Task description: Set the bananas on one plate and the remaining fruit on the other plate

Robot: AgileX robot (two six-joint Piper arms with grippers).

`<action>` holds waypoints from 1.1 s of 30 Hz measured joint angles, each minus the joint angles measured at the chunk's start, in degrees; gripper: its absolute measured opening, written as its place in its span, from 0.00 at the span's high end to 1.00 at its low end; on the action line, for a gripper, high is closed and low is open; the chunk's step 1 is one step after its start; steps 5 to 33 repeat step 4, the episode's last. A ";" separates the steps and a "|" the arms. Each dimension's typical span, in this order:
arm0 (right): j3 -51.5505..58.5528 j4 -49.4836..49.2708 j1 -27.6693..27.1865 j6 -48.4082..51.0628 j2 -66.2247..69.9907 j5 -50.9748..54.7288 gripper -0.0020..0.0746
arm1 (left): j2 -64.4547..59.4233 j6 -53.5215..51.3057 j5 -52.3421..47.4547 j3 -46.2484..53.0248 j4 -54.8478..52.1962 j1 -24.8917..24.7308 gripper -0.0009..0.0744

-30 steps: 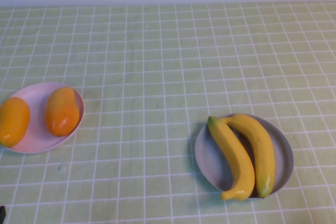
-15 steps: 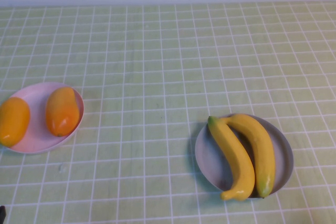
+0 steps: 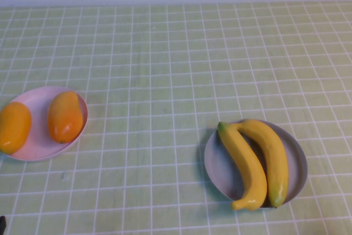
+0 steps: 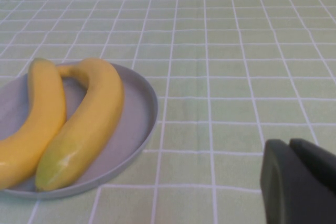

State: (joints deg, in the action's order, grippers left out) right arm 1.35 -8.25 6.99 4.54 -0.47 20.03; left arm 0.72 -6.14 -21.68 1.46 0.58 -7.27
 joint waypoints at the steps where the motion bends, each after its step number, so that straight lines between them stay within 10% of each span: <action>1: 0.00 0.00 0.00 0.00 0.00 0.00 0.99 | 0.00 0.00 0.00 0.00 0.00 0.00 0.99; 33: 0.00 0.00 0.00 0.00 0.00 0.00 0.99 | 0.00 0.00 0.00 0.00 0.00 0.00 0.99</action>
